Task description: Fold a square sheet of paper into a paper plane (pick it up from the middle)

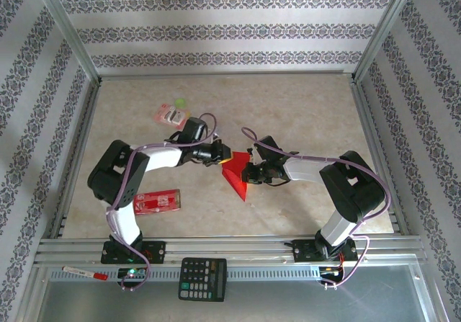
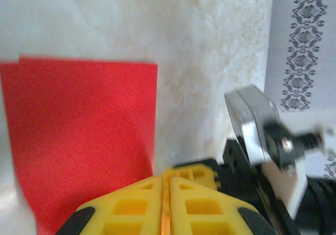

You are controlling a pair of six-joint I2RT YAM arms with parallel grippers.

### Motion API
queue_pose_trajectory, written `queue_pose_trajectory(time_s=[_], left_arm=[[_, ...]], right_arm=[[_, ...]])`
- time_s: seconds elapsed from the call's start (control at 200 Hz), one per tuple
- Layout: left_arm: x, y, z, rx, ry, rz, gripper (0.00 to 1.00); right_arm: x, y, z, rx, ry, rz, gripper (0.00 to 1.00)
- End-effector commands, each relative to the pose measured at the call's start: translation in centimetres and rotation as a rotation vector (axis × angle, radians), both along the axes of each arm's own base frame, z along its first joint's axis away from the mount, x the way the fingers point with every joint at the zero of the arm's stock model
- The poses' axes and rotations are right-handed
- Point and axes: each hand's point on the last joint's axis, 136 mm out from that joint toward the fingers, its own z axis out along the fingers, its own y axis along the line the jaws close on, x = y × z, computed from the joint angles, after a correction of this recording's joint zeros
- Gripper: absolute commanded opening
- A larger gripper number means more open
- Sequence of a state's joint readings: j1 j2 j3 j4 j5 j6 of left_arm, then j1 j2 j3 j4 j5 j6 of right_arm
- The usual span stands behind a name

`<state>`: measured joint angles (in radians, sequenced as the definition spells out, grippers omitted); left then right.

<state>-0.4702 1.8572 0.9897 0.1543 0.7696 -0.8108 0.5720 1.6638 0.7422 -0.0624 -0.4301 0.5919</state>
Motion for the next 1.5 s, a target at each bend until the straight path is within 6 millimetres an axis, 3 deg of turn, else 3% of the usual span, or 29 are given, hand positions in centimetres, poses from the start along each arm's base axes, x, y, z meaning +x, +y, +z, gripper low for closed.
queue_pose_trajectory(time_s=[0.0,0.53,1.494], left_arm=[[-0.1,0.0,-2.2,0.089,0.041,-0.069,0.11],[-0.7,0.1,-6.7,0.191,0.124,-0.177,0.09],[-0.8,0.4,-7.4,0.213,0.122,-0.184,0.09]], right_arm=[[-0.4,-0.2,0.1,-0.017,0.018,0.029,0.02],[0.2,0.9,1.1,-0.004,0.001,0.07,0.02],[0.7,0.6,-0.2,-0.062,0.013,0.096,0.02]])
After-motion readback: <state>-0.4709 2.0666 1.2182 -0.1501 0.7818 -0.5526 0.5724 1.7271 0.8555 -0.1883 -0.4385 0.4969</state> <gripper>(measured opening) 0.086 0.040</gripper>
